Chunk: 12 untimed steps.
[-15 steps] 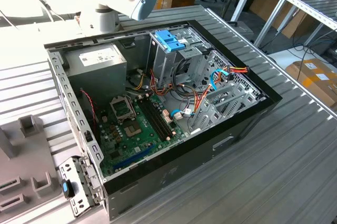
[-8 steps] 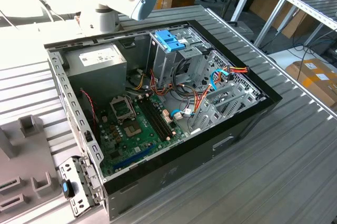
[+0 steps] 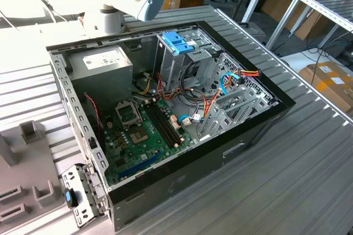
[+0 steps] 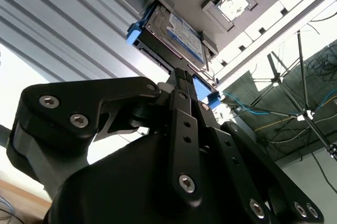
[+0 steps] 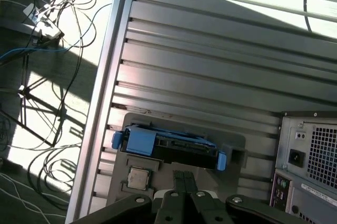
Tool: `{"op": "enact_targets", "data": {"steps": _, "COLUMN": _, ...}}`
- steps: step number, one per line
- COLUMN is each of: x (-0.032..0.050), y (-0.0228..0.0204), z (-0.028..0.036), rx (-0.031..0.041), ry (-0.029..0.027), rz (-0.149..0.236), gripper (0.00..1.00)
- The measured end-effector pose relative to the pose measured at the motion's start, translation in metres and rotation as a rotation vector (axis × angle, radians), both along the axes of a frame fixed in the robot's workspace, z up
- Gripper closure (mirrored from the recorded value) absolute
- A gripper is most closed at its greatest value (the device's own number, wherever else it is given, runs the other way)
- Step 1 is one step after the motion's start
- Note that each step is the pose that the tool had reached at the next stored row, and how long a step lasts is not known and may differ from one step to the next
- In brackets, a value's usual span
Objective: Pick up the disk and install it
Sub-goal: 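Pick up the disk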
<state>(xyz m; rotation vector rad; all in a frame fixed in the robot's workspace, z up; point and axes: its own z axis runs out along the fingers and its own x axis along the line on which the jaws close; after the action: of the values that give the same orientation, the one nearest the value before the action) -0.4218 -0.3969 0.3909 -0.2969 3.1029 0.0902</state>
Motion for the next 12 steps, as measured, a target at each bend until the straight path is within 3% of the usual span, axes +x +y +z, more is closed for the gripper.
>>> {"op": "enact_targets", "data": {"steps": 12, "x": 0.0, "y": 0.0, "z": 0.0, "rx": 0.0, "ry": 0.0, "rz": 0.014, "gripper": 0.89}}
